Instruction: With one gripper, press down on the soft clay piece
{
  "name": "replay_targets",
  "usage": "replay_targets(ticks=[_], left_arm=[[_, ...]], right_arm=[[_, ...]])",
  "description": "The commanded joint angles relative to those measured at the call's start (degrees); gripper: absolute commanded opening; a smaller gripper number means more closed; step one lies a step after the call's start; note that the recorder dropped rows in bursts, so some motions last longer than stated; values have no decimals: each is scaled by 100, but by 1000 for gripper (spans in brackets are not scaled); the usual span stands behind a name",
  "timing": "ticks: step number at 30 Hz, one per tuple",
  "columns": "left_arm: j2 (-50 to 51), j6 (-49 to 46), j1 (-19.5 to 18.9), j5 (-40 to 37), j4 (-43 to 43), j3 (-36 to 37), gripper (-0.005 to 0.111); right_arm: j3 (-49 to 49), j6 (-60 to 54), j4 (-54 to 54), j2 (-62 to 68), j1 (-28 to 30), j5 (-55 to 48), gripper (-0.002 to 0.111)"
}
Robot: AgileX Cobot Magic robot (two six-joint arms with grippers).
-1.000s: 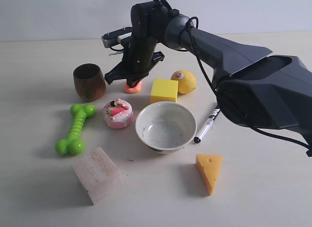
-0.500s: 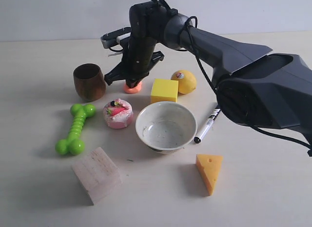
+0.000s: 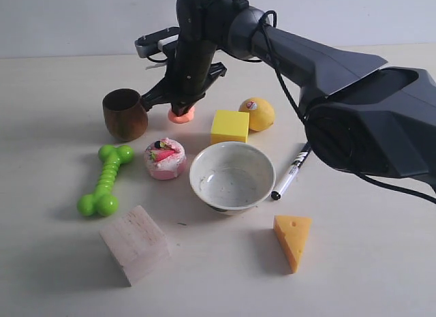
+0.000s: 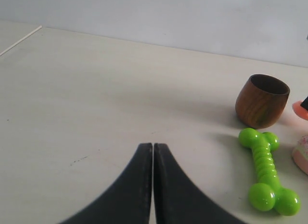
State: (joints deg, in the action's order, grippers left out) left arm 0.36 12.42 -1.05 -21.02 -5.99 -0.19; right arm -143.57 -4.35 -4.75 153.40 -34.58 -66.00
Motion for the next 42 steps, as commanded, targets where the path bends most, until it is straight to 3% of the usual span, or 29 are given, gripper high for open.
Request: replay_targets(ticks=[1, 23, 28, 42], left_arm=[[-36, -16, 0, 22, 18, 19, 4], [-36, -16, 0, 22, 18, 19, 4], [-36, -16, 0, 22, 18, 19, 4], [-36, -16, 0, 22, 18, 19, 4]], right_arm=[[28, 63, 294, -56, -8, -21, 14], [28, 155, 166, 138, -8, 205, 14], [28, 307, 187, 138, -8, 256, 29], [28, 307, 187, 138, -8, 344, 30]])
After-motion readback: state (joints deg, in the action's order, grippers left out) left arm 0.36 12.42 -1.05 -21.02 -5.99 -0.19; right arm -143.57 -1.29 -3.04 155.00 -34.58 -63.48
